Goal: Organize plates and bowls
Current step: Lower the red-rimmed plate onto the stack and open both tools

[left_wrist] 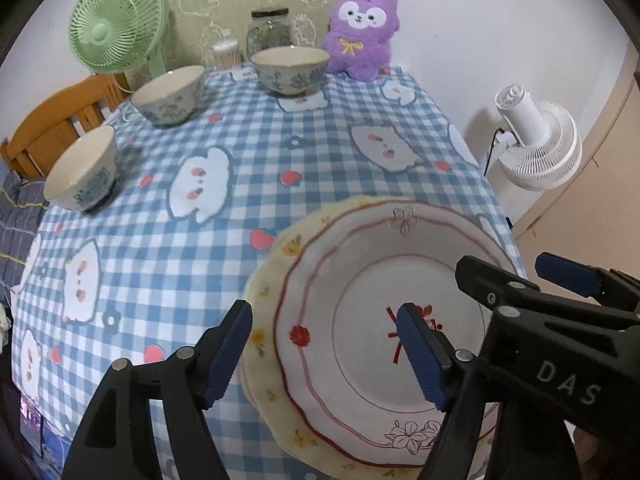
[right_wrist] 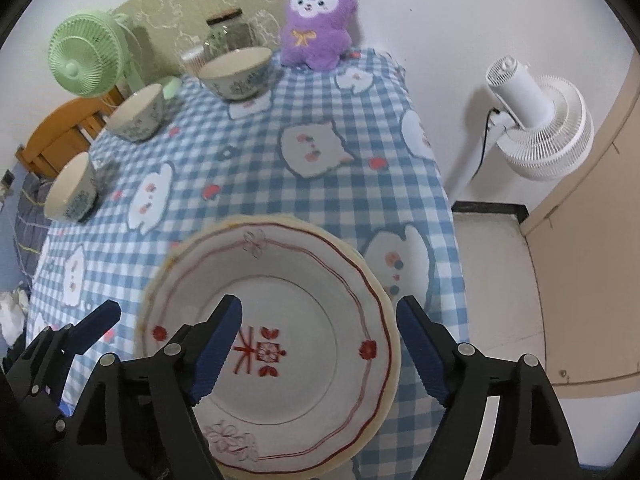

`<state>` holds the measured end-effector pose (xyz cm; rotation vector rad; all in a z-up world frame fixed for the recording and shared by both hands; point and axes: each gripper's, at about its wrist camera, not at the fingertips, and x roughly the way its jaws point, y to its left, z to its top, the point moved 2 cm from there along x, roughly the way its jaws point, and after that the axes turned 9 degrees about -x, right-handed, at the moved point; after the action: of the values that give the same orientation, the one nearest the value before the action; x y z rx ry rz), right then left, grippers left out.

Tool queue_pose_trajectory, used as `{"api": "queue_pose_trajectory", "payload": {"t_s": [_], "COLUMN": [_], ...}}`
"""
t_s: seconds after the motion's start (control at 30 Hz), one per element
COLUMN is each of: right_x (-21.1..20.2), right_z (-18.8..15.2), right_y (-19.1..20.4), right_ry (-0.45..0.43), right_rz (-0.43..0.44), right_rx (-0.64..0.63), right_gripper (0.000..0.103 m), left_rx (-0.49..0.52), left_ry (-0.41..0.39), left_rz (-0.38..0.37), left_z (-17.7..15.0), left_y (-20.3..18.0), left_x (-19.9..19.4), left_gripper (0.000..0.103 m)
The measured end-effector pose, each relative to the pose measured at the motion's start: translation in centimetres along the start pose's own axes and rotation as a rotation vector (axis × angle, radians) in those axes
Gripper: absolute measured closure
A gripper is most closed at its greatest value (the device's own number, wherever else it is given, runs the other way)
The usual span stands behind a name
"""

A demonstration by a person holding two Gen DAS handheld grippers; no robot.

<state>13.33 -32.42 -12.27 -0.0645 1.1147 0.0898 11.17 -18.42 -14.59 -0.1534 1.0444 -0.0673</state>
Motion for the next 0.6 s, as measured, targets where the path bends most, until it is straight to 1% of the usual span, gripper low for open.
{"api": "queue_pose_trajectory", "payload": {"t_s": [0.17, 0.27, 0.43, 0.6], "right_x": [-1.5, -2.4, -3.7, -4.5], "right_z": [1.0, 1.8, 2.9, 4.4], "right_y": [1.2, 1.9, 3.8, 6.0], "right_ry": [-0.026, -0.035, -0.053, -0.044], "right_rz": [0.020, 0.017, -0.012, 0.016], "right_rx": [-0.017, -0.017, -0.042, -0.025], "right_gripper": [0.020, 0.020, 0.020, 0.020], "left_rx": [-0.018, -0.022, -0.048, -0.050], "left_ry": [-0.038, -0.067, -0.100, -0.125], "left_rz": [0.015, 0.016, 0.019, 0.029], "left_z": [1.3, 2.0, 2.9, 4.2], "left_y": [0.6, 1.1, 2.5, 4.4], "left_x": [-1.7, -2.9, -4.3, -5.7], "left_gripper": [0.018, 0.018, 0.018, 0.018]}}
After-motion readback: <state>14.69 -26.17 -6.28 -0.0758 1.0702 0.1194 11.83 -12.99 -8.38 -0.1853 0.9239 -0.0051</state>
